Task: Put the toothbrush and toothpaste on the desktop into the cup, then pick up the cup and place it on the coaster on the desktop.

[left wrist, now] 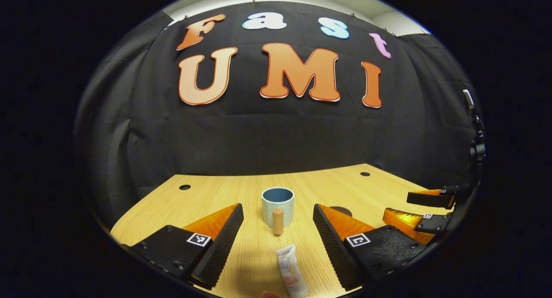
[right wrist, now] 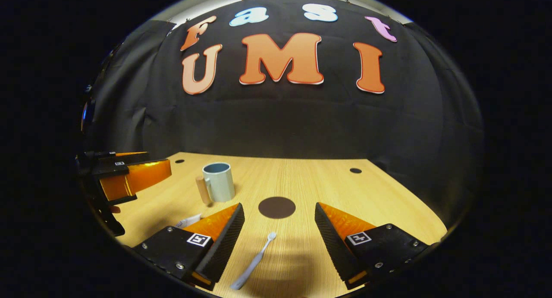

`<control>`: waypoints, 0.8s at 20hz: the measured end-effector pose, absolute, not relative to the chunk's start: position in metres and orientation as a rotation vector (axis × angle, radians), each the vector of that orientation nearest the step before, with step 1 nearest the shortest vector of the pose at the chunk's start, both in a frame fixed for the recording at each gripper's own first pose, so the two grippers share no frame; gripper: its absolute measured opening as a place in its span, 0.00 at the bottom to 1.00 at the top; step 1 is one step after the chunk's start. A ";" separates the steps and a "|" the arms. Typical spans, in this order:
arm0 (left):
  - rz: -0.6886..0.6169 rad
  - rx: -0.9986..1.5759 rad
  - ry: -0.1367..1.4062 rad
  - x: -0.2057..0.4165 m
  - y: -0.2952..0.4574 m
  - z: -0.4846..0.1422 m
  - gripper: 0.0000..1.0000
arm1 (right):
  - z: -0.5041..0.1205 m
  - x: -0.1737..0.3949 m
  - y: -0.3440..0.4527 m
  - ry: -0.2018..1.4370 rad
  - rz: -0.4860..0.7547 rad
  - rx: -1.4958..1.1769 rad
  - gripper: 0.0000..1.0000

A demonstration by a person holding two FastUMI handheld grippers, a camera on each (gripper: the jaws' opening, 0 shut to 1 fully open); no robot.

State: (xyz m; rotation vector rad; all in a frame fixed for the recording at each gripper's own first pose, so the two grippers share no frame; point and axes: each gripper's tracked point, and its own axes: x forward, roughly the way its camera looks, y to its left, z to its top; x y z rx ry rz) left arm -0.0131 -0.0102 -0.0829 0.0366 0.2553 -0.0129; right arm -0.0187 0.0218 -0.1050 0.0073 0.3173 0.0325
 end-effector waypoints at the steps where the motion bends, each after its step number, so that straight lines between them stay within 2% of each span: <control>1: -0.015 0.033 0.277 -0.013 -0.009 -0.090 0.98 | -0.116 -0.020 0.025 0.351 0.038 0.005 0.98; 3: -0.017 0.026 0.320 -0.015 -0.008 -0.104 0.98 | -0.136 -0.026 0.031 0.414 0.051 -0.001 0.98; 11: -0.013 0.023 0.471 -0.017 -0.007 -0.153 0.98 | -0.193 -0.031 0.046 0.588 0.078 -0.028 0.88; 12: -0.015 0.015 0.488 -0.019 -0.009 -0.158 0.98 | -0.198 -0.033 0.047 0.607 0.083 -0.025 0.81; 13: -0.016 0.010 0.503 -0.018 -0.011 -0.163 0.98 | -0.204 -0.036 0.050 0.627 0.087 -0.018 0.84; 16: -0.006 -0.002 0.549 -0.020 -0.013 -0.172 0.98 | -0.213 -0.040 0.056 0.667 0.094 -0.019 0.74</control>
